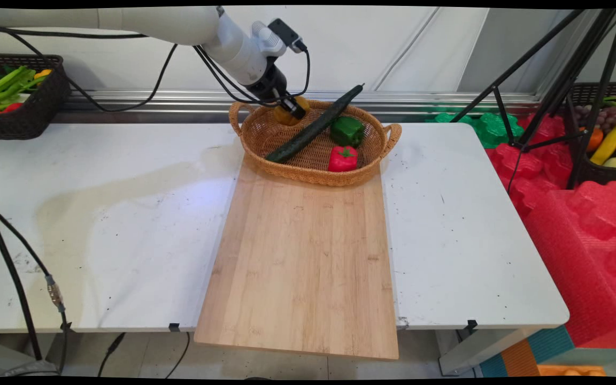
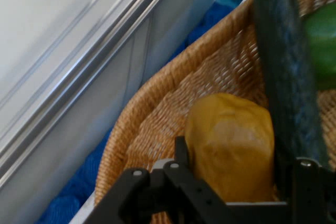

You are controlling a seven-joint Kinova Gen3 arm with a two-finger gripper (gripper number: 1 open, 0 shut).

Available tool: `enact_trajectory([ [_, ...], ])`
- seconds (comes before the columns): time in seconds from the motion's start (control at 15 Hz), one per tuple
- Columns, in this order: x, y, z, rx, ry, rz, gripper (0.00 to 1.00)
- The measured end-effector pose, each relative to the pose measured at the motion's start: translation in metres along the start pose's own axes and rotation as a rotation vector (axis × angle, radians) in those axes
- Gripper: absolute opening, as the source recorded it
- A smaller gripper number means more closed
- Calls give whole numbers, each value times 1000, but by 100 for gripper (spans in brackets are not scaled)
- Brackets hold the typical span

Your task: Place the picked object in the vegetable basket

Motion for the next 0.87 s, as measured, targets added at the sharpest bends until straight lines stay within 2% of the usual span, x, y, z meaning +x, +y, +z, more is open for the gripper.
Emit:
enact_trajectory([
  [0.6,-10,-11,26,-25,-46,-11,0],
  [0.67,-10,-12,27,-27,-47,-12,100],
  [0.87,-9,-14,29,-24,-41,-11,100],
])
